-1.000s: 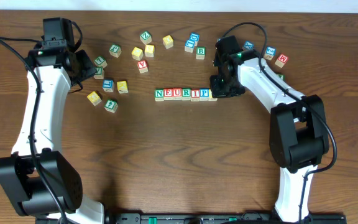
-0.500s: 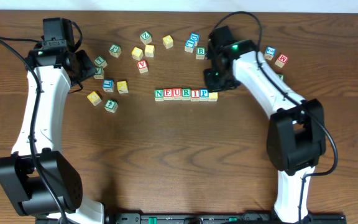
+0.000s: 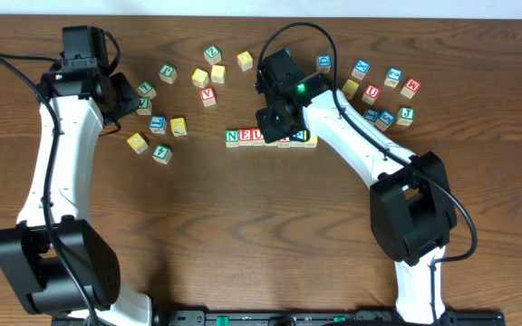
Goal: Spell out NEURIPS
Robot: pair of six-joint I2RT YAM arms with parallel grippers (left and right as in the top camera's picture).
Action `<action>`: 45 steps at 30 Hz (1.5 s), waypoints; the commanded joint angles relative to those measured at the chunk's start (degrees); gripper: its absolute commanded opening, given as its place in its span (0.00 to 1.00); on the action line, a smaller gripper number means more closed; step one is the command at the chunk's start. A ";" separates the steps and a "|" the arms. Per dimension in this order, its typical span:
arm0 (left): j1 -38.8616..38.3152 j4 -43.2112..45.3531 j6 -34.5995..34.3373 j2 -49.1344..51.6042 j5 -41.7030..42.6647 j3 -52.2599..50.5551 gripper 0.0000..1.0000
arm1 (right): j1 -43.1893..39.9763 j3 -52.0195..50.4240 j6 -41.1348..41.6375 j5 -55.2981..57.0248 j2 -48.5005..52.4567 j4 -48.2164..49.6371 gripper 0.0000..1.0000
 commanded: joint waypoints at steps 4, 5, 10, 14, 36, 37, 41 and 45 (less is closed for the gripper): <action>0.22 -0.26 1.16 0.07 -0.74 -0.68 0.42 | 0.15 0.76 1.95 1.68 1.57 1.51 0.02; 0.22 -0.26 1.16 0.07 -0.74 -0.68 0.42 | 0.15 0.76 1.97 1.49 1.66 0.94 0.02; 0.22 -0.22 1.16 0.07 -0.74 -0.68 0.42 | 0.28 0.76 3.69 1.29 1.75 -3.61 0.01; 0.22 -0.22 1.16 0.07 -0.74 -0.68 0.42 | 0.31 0.42 3.72 1.31 1.90 -5.31 0.01; 0.22 -0.20 1.16 0.07 -0.74 -0.68 0.42 | 0.39 -4.02 5.84 3.72 3.54 -3.89 0.01; 0.22 -0.20 1.16 0.07 -0.74 -0.68 0.42 | 0.39 -4.02 5.84 3.74 3.56 -3.87 0.01; 0.22 -0.17 1.16 0.07 -0.74 -0.68 0.42 | 0.39 -4.02 5.86 3.93 3.56 -3.65 0.01; 0.22 -0.20 1.16 0.07 -0.74 -0.68 0.42 | 0.39 -4.02 6.29 4.33 3.67 -3.21 0.01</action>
